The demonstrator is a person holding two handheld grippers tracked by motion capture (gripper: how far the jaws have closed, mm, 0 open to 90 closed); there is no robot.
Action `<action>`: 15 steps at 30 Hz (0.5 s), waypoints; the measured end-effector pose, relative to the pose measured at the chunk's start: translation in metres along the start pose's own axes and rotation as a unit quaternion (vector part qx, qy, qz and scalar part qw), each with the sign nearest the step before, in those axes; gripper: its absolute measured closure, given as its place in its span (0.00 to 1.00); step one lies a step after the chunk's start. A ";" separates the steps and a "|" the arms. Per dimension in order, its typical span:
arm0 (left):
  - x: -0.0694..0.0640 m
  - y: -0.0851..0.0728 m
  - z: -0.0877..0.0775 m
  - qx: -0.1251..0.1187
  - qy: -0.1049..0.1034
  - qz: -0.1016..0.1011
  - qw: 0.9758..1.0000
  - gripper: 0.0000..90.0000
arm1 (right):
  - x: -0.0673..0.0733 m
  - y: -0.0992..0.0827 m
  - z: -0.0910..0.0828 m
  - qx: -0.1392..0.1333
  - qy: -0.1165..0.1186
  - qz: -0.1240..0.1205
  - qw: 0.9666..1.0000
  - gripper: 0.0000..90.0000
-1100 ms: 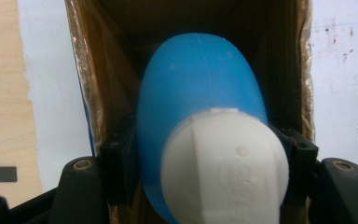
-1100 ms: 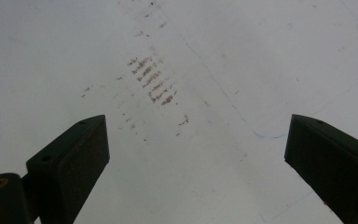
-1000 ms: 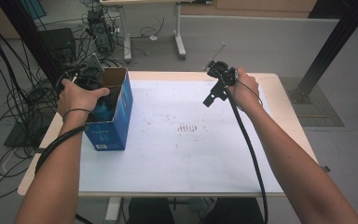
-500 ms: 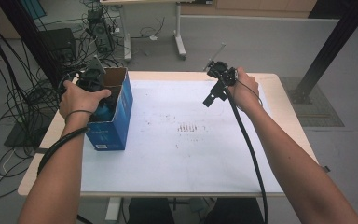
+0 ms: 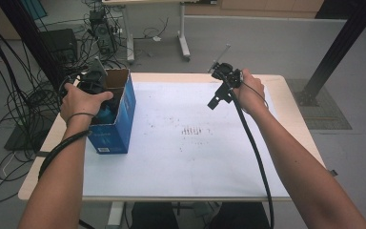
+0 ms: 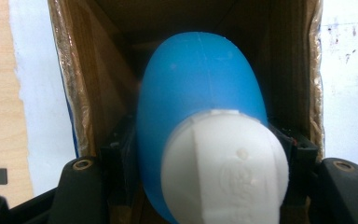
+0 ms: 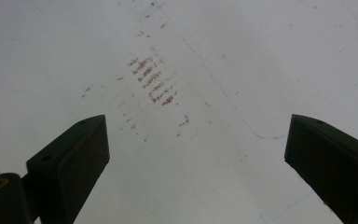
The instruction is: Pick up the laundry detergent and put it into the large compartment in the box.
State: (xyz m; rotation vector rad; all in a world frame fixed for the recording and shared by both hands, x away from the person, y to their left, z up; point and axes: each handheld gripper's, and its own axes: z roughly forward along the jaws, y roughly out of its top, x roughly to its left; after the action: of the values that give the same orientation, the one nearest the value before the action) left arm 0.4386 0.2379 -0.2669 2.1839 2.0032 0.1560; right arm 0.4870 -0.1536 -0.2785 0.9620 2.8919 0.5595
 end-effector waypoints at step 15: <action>0.000 -0.001 0.000 0.001 0.000 0.000 1.000 0.42 | 0.001 0.000 -0.001 0.000 -0.001 0.000 1.000 0.07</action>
State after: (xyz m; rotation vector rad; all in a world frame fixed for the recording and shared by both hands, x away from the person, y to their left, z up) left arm 0.4379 0.2377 -0.2667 2.1843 2.0047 0.1538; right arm 0.4859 -0.1533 -0.2777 0.9628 2.8889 0.5583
